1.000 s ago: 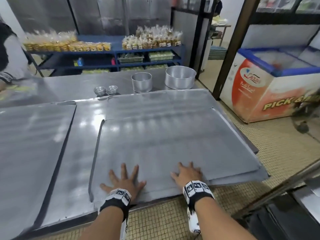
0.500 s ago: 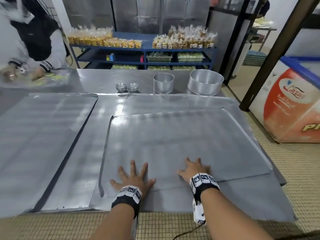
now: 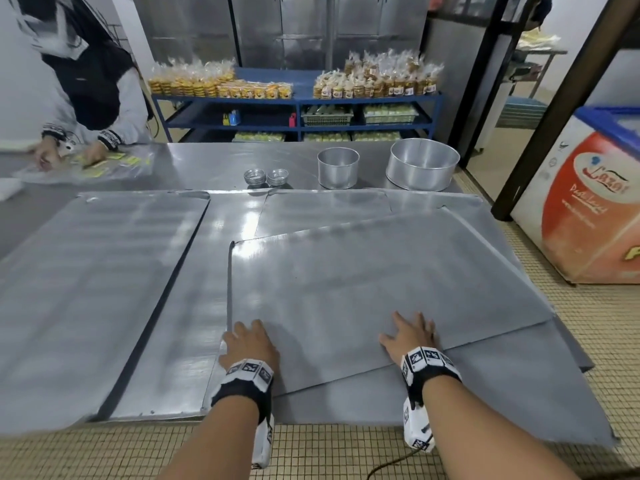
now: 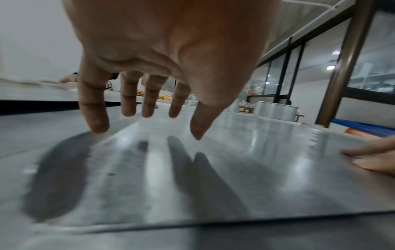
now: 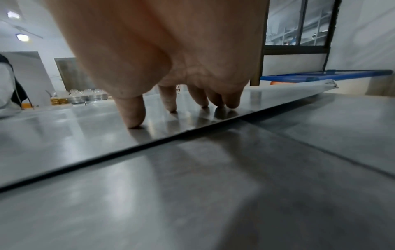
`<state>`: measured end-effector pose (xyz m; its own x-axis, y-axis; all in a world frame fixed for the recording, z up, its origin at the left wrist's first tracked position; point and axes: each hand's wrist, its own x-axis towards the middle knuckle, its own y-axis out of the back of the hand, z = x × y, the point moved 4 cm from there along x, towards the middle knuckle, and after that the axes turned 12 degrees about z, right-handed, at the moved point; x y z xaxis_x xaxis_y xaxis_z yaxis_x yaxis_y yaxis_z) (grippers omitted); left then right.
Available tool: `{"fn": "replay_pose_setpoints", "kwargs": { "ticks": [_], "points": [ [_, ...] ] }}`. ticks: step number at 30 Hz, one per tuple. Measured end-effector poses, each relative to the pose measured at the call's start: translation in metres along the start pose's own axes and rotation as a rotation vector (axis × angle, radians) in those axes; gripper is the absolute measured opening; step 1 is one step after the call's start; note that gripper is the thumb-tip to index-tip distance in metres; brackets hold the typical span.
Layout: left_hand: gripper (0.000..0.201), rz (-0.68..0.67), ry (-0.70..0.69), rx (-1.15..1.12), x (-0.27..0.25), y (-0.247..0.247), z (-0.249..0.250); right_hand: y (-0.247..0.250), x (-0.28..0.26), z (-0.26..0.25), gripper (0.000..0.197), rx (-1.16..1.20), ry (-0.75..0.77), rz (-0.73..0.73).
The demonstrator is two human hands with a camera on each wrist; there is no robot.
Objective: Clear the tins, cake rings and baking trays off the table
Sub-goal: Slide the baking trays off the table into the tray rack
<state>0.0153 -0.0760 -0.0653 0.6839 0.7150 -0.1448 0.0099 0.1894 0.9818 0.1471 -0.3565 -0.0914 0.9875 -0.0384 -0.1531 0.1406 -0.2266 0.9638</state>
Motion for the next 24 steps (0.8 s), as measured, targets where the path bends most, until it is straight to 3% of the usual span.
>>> {"fn": "replay_pose_setpoints", "kwargs": {
  "ticks": [5, 11, 17, 22, 24],
  "points": [
    [0.045, -0.009, 0.156, -0.139, 0.013, 0.003, -0.043, -0.006, -0.031, -0.017, 0.065, 0.058, -0.096, 0.003],
    [0.026, -0.108, 0.089, -0.218, 0.023, 0.007, -0.06, -0.008, -0.075, -0.042, 0.06, 0.205, -0.184, 0.035],
    [0.032, -0.153, 0.032, -0.27, 0.025, 0.021, -0.061, -0.013, -0.117, -0.058, 0.059, 0.463, -0.34, 0.086],
    [0.032, -0.147, -0.003, -0.314, 0.013, 0.033, -0.065, -0.009, -0.152, -0.064, 0.069, 0.765, -0.556, 0.188],
    [0.031, -0.152, -0.002, -0.325, 0.006, 0.035, -0.07, -0.017, -0.16, -0.068, 0.062, 0.933, -0.671, 0.182]
  ]
}}
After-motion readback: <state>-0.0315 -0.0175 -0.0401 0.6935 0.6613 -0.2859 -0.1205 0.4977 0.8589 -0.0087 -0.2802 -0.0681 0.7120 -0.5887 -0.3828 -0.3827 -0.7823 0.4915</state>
